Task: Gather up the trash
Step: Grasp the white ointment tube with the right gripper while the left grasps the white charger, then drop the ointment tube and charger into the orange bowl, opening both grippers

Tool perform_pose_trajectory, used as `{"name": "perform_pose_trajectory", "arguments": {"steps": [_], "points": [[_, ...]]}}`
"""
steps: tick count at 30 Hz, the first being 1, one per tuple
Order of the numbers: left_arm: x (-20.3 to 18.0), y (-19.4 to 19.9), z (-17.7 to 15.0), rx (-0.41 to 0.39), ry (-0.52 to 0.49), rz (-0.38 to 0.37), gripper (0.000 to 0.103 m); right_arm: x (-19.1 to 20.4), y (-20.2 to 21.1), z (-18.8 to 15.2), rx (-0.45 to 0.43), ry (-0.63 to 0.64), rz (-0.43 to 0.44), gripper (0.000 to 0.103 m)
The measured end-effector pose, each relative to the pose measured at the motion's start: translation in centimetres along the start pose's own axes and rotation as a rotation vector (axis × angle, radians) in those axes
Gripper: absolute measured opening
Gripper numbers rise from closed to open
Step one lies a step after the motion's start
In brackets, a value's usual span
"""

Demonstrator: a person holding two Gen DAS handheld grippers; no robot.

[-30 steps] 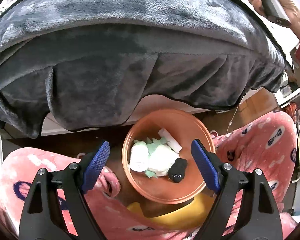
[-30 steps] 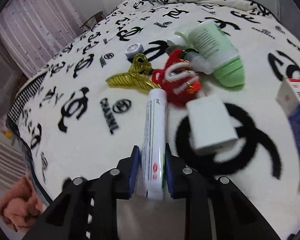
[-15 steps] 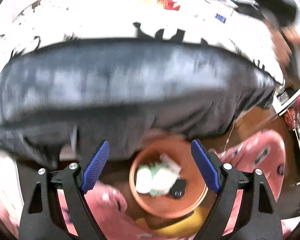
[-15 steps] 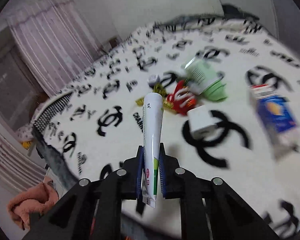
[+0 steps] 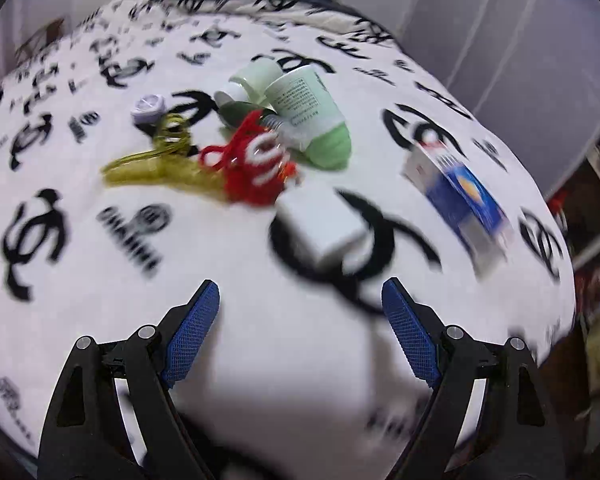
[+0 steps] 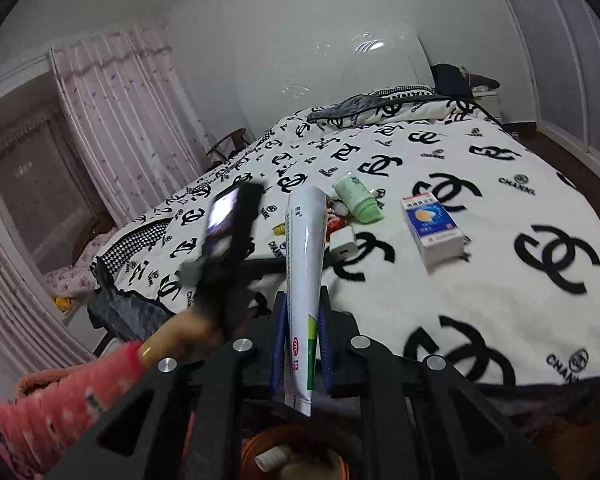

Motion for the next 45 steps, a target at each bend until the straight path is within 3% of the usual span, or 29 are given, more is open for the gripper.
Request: {"name": "perform_pose_trajectory", "arguments": {"steps": [4,7,11,17,21,29,32,37,41,45], "points": [[-0.8,-2.7,1.5,0.059,0.1,0.037,0.075,-1.3,-0.2,-1.2,0.011,-0.028,0.017,0.015],[-1.4,-3.8,2.6,0.058,0.137,0.078,0.074,-1.7,0.2,-1.8,0.014,-0.036,0.032,0.015],[-1.1,-4.6,2.7,0.077,0.167,0.143,0.049,-2.5,0.6,-2.2,0.004,-0.055,0.037,0.015],[-0.5,-4.1,2.6,0.069,0.184,0.088,0.043,-3.0,1.3,-2.6,-0.005,-0.067,0.033,0.015],[0.1,-2.4,2.1,0.065,0.199,-0.001,0.042,-2.7,1.1,-3.1,0.001,-0.068,0.03,0.015],[1.2,4.4,-1.2,0.032,0.121,-0.11,0.041,-0.1,0.1,-4.1,0.036,-0.033,0.04,0.015],[1.7,7.6,-4.4,0.041,0.066,-0.155,0.041,1.3,-0.4,-5.0,0.061,-0.013,0.042,0.015],[3.4,11.5,-12.9,0.107,-0.055,-0.186,0.041,3.8,-1.3,-8.4,0.15,0.024,0.052,0.015],[5.6,12.2,-19.1,0.163,-0.071,-0.192,0.041,5.6,-2.8,-13.1,0.268,0.036,0.039,0.015],[8.2,9.6,-25.1,0.258,-0.07,-0.163,0.041,6.3,-5.1,-18.1,0.39,-0.015,0.048,0.015]]}}
Point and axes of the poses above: each gripper's, at about its wrist camera, not at the fingertips, and y roughly against the way its jaws point, x to its left, z to its top, the point moved 9 cm from there along -y, roughly the way its jaws point, and after that the axes turned 8 degrees about y, right-handed, at the moved point
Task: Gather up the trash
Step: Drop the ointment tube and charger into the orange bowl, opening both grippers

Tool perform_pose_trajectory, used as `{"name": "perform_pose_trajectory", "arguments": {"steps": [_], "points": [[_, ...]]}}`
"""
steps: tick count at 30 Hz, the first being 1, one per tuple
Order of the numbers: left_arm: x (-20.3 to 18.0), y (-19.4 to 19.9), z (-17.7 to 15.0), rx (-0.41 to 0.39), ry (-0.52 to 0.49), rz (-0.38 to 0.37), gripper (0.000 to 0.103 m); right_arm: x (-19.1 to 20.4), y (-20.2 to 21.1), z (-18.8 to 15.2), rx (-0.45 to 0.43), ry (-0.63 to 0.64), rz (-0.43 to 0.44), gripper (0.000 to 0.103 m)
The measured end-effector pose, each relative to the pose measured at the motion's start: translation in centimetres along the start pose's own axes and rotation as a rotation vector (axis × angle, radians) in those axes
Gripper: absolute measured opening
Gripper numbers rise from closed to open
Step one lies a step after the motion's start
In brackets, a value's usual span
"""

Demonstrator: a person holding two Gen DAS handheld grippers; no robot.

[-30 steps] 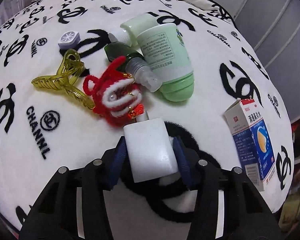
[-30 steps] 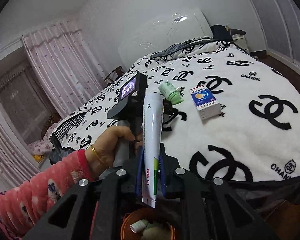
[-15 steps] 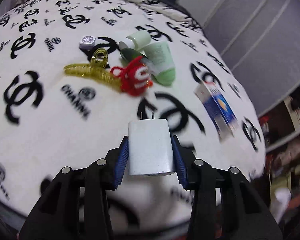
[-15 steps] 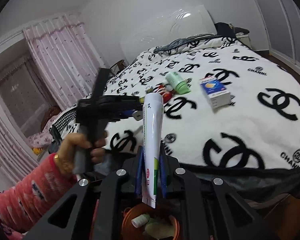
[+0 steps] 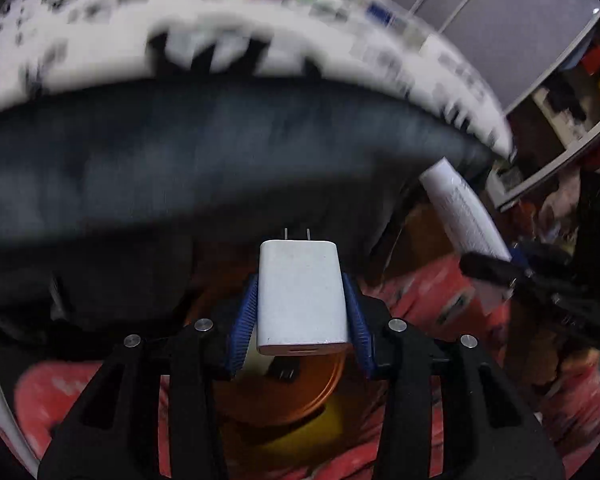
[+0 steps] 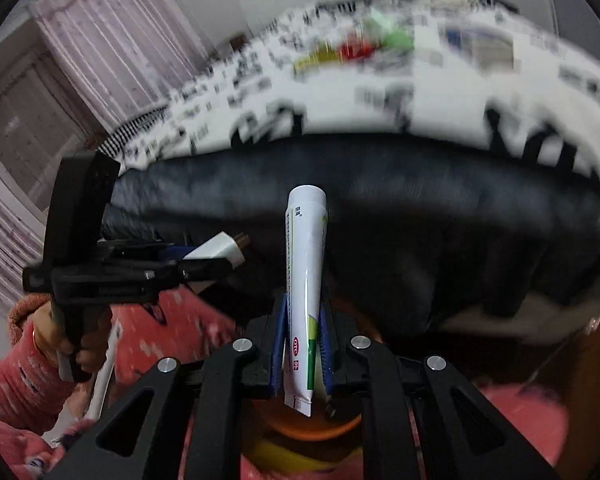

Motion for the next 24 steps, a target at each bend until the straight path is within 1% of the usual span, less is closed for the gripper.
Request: {"name": "perform_pose_trajectory", "arguments": {"steps": [3,5,10,14,15,17,18,19,20,21,24], "points": [[2.2,-4.1,-3.1,0.095,0.043,0.02,0.041,0.3,-3.6,-3.3,0.103,-0.046,0.008,0.015],[3.7,-6.8,-4.8,0.15,0.066,0.055,0.041,0.3,-5.9,-5.4,0.166,-0.065,0.006,0.015],[6.0,-12.4,-7.9,0.276,0.111,0.113,0.041,-0.4,-11.7,-10.2,0.335,-0.122,-0.025,0.015],[6.8,-15.7,-9.4,0.355,0.13,0.161,0.041,-1.0,-15.3,-12.5,0.441,-0.141,-0.071,0.015],[7.1,-16.5,-9.7,0.376,0.133,0.186,0.041,-1.3,-15.9,-12.9,0.464,-0.155,-0.073,0.019],[7.8,-17.7,-10.5,0.41,0.152,0.219,0.042,-1.8,-16.9,-13.3,0.494,-0.174,-0.101,0.043],[8.3,-17.8,-10.9,0.414,0.16,0.23,0.046,-2.2,-17.0,-13.3,0.493,-0.18,-0.125,0.059],[8.9,-17.7,-11.2,0.42,0.169,0.235,0.049,-2.3,-17.0,-13.2,0.487,-0.183,-0.132,0.06],[9.1,-17.7,-11.2,0.423,0.175,0.237,0.061,-2.4,-17.0,-12.9,0.479,-0.192,-0.136,0.06],[9.3,-17.5,-11.1,0.417,0.179,0.245,0.068,-2.6,-17.0,-12.9,0.473,-0.201,-0.137,0.06],[9.7,-17.1,-11.0,0.399,0.186,0.261,0.069,-3.3,-16.2,-13.1,0.455,-0.241,-0.14,0.06]]}}
Point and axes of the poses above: each gripper's, at about its wrist camera, not at the fingertips, and y roughly against the way its jaws point, x to its left, z to its top, the point moved 9 cm from there along -y, roughly the way its jaws point, and after that the axes turned 8 degrees about y, right-handed, at the moved point
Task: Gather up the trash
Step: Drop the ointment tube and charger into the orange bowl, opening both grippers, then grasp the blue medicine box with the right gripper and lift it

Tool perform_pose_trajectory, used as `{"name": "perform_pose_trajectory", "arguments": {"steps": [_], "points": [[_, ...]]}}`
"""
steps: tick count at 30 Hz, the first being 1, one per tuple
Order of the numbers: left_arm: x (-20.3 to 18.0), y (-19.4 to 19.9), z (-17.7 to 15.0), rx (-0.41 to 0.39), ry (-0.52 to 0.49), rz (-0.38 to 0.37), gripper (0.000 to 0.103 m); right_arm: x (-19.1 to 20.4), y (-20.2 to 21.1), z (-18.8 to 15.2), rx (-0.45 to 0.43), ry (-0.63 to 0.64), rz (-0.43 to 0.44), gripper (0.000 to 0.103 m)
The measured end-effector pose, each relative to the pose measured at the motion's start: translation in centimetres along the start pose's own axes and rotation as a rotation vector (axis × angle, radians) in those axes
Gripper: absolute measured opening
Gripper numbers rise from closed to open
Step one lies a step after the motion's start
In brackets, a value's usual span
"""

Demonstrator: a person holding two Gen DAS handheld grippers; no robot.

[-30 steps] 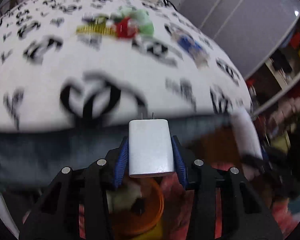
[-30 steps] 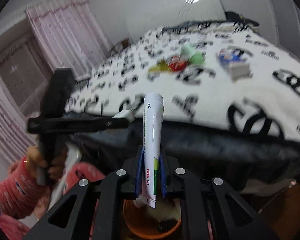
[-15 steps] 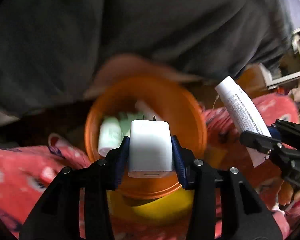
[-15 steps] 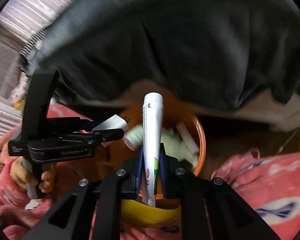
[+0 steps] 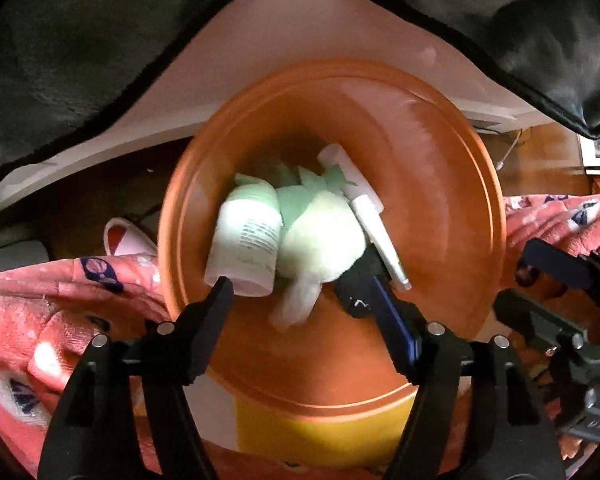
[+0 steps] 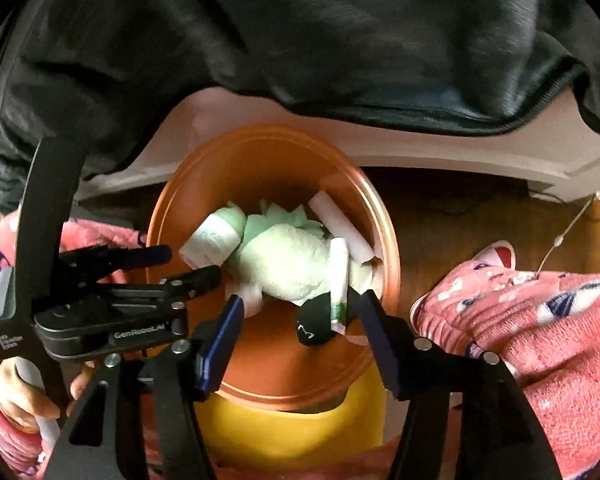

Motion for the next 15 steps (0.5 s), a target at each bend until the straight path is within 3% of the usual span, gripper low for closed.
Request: {"name": "perform_pose_trajectory", "arguments": {"steps": [9,15], "points": [[0.8,1.0,0.5,-0.044,0.04,0.014,0.069,-0.8,0.8,0.7,-0.044,-0.039,-0.004,0.061],[0.6,3.7,0.5,-0.14,0.017,0.037,0.069,-1.3,2.2,1.1,-0.104,-0.067,0.007,0.062]]}}
Point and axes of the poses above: each gripper's, at about its wrist camera, not at the fingertips, and y roughly against the way its jaws point, x to its left, z to its top, the point moved 9 cm from there along -y, roughly the way its jaws point, and after that the axes turned 8 degrees about y, right-handed, at the moved point
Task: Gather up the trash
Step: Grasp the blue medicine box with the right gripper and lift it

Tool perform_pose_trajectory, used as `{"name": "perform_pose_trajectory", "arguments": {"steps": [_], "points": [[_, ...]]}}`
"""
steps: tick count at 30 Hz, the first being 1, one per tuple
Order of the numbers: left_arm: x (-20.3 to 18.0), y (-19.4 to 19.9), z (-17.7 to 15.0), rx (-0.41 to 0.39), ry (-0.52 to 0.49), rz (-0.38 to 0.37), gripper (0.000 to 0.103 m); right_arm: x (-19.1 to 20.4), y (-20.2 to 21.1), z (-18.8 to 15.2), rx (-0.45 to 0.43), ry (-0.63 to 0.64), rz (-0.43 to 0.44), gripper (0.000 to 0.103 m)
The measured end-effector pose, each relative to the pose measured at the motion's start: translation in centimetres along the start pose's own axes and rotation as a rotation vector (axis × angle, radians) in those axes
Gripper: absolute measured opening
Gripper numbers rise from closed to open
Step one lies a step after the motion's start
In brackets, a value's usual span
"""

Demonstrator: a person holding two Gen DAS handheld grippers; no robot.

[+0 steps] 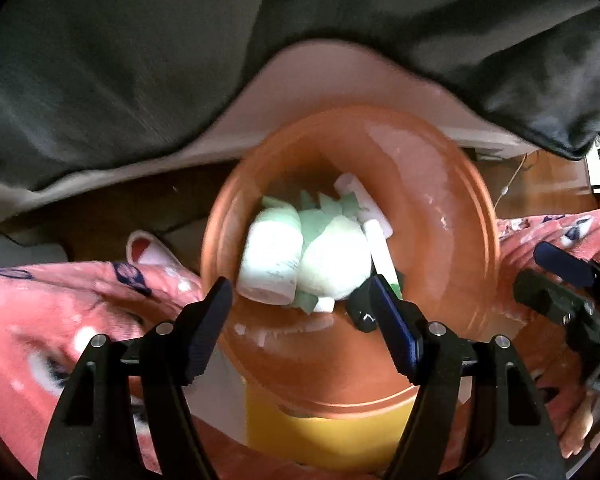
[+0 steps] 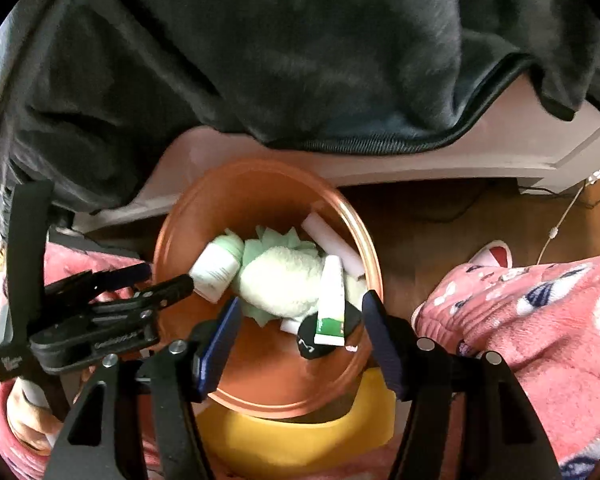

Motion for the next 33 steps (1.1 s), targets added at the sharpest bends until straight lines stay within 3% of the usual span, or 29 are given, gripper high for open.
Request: {"name": "perform_pose_trajectory", "arguments": {"steps": [4,10,14,17,21,23,27,33], "points": [[-0.4,4.7,0.7,-0.151,-0.041,-0.008,0.069,0.3,3.5,1.3,-0.111,0.038,-0.03,0.062],[-0.6,12.8,2.0,-0.396,-0.089,-0.016,0.069,1.5,12.9,4.6,-0.347,0.132,-0.053,0.071],[-1.0,17.7,3.0,-0.512,-0.095,-0.038,0.069,1.4,19.9,9.1,-0.521,0.194,-0.103,0.077],[-1.4,19.8,3.5,-0.55,-0.09,-0.071,0.08,0.9,23.3,13.1,-0.602,0.224,-0.102,0.079],[-1.7,22.0,4.1,-0.609,-0.092,-0.077,0.08,-1.2,26.1,20.1,-0.677,0.261,-0.222,0.086],[-1.9,22.6,4.2,-0.623,-0.085,-0.083,0.08,-2.7,26.6,23.6,-0.687,0.246,-0.245,0.089],[-1.9,22.8,4.8,-0.619,-0.074,-0.094,0.08,-6.4,25.0,29.9,-0.612,0.173,-0.28,0.092],[-1.2,23.3,5.8,-0.611,-0.045,-0.09,0.08,-9.7,22.1,33.5,-0.522,0.091,-0.338,0.089]]}}
Point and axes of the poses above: each gripper's, at about its wrist camera, not at the fingertips, and y roughly against the way its jaws point, x to its left, z to its top, the point moved 9 cm from there along -y, roughly the way its jaws point, and after that the axes turned 8 degrees about y, right-handed, at the moved point
